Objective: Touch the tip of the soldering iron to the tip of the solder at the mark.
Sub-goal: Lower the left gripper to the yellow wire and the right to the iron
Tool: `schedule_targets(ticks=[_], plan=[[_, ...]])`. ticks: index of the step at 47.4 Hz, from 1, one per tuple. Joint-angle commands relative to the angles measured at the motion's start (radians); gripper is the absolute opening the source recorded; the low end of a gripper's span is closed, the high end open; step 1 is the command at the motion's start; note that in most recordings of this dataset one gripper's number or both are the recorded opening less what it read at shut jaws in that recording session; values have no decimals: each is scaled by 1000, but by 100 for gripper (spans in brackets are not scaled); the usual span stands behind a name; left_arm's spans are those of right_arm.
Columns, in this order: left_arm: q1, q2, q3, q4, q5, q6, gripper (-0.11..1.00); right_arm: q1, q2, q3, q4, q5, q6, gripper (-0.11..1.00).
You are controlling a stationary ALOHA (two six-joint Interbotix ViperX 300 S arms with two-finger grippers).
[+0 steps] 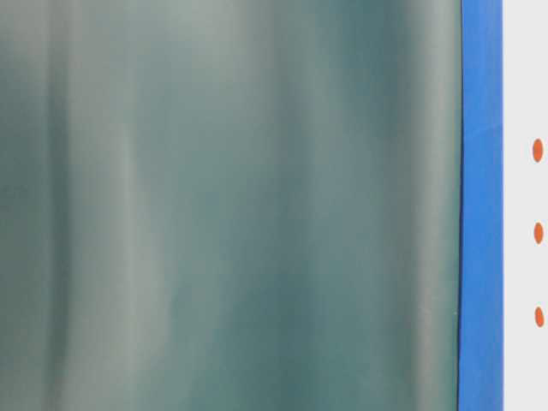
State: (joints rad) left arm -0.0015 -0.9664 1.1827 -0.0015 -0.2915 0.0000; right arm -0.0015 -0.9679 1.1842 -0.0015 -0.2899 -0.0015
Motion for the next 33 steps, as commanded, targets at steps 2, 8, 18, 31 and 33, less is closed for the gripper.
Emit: schedule_targets(ticks=[2,8,18,31,33], plan=[[-61,3,-25,0,-6,-17,0,46,14,-37,3,-3,15,0],[-133,11,-20,2,-5,-2,0,133,32,-60,3,20,31,-6],[-242,37,-12,2,-6,-5,0,258,81,-64,3,23,63,-6],[-423,101,-8,0,-26,-9,5,373,235,-74,5,-29,178,14],[-443,115,-8,2,-29,-17,14,383,261,-80,6,-31,187,23]])
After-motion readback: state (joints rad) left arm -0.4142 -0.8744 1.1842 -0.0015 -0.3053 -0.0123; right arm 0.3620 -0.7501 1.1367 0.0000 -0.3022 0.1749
